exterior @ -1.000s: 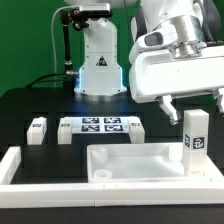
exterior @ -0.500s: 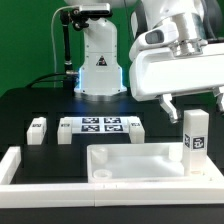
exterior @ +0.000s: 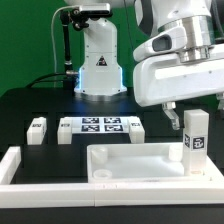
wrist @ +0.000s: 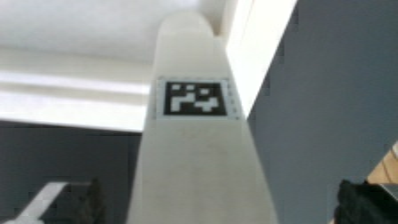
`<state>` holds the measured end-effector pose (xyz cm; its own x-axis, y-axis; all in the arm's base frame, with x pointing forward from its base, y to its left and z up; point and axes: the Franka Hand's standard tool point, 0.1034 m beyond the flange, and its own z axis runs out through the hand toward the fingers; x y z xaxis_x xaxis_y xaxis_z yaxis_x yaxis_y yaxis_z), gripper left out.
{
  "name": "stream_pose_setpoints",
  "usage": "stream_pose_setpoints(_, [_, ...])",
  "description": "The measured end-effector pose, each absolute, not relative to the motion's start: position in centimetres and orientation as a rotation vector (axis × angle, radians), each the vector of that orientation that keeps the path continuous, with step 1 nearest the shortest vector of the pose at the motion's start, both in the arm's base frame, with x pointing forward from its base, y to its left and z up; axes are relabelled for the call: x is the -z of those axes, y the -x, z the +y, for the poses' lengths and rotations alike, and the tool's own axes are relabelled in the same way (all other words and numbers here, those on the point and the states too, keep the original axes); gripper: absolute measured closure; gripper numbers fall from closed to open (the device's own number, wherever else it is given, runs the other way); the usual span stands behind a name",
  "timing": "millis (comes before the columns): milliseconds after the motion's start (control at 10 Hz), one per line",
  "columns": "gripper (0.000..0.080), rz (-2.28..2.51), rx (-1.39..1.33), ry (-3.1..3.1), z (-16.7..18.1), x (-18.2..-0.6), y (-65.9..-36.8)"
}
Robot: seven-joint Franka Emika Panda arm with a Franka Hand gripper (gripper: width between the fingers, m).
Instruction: Assemble desk
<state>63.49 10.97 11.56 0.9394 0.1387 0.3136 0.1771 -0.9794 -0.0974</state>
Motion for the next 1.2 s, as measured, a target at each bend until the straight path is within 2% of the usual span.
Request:
stream_pose_setpoints(200, [0.0150, -0.250, 0.320, 2.981, 10.9, -11.6, -63.9])
stream_pose_setpoints(300, [0.0150, -0.254, 0.175, 2.988, 10.7, -11.3, -63.0])
stream_pose_setpoints(500, [0.0150, -0.224, -0.059, 2.980, 10.7, -11.9, -63.0])
stream_pose_setpoints(600, [0.0150, -0.205, -0.015, 2.984, 10.2, -11.8, -63.9])
stream_pose_setpoints(900, [0.0163, -0.115, -0.005, 2.989, 10.3, -11.6, -63.8])
stream_pose_setpoints(1100, [0.0506, 0.106, -0.022, 2.991, 10.3, -11.5, -63.8])
stream_pose_setpoints(1200, [0.0504, 0.155, -0.026, 2.990, 10.1, -11.5, -63.8])
